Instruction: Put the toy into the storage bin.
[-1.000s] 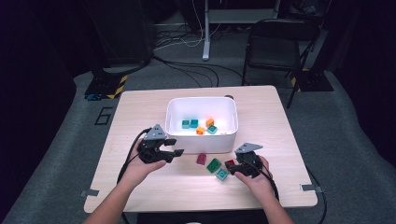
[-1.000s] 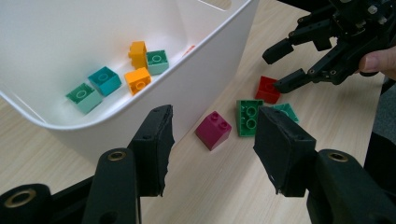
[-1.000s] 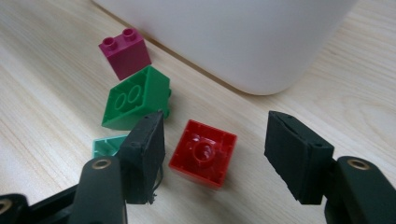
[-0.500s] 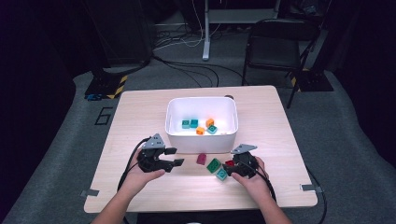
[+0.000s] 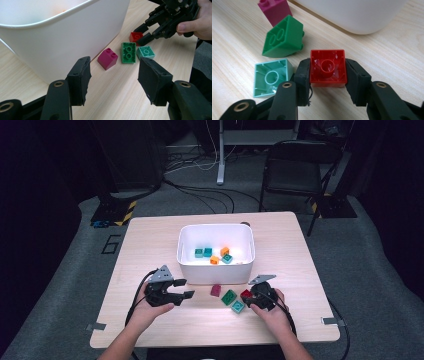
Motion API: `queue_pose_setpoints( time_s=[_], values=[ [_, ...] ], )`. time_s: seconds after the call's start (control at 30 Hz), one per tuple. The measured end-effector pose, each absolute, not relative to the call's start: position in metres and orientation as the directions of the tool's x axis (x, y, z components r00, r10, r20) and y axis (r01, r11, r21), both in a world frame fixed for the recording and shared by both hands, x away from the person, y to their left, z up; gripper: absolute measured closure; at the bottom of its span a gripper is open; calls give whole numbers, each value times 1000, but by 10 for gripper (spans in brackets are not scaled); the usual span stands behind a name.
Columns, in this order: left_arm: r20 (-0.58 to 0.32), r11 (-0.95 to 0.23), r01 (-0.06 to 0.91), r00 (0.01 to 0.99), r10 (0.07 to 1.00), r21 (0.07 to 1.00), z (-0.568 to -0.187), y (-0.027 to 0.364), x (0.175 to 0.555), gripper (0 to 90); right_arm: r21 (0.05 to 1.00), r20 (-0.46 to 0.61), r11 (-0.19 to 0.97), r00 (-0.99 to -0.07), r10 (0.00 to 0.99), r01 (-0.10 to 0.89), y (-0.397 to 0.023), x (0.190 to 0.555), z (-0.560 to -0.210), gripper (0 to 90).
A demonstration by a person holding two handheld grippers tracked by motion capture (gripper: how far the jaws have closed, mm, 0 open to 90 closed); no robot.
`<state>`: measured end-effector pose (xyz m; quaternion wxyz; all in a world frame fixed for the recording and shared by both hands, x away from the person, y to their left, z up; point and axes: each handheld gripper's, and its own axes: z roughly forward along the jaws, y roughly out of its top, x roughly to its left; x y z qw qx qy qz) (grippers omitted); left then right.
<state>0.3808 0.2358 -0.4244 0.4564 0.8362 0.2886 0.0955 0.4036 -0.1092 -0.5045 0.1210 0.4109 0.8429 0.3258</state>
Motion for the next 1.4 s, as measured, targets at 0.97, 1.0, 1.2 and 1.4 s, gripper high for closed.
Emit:
queue_pose_setpoints(
  time_s=[0.97,1.0,1.2,1.4],
  values=[
    [-123,-429,410,822,555,805,-436,234,383,430,661,15,569,-767,642,490,-87,379,-452,580],
    [-132,-426,418,820,556,803,-437,234,383,430,659,13,575,-773,635,484,-88,378,-450,581],
    [-133,-424,420,819,559,803,-438,235,384,430,672,35,571,-790,612,472,-93,376,-428,580],
    [-135,-422,423,817,561,802,-439,235,384,430,685,60,561,-803,592,465,-96,381,-403,581]
  ],
)
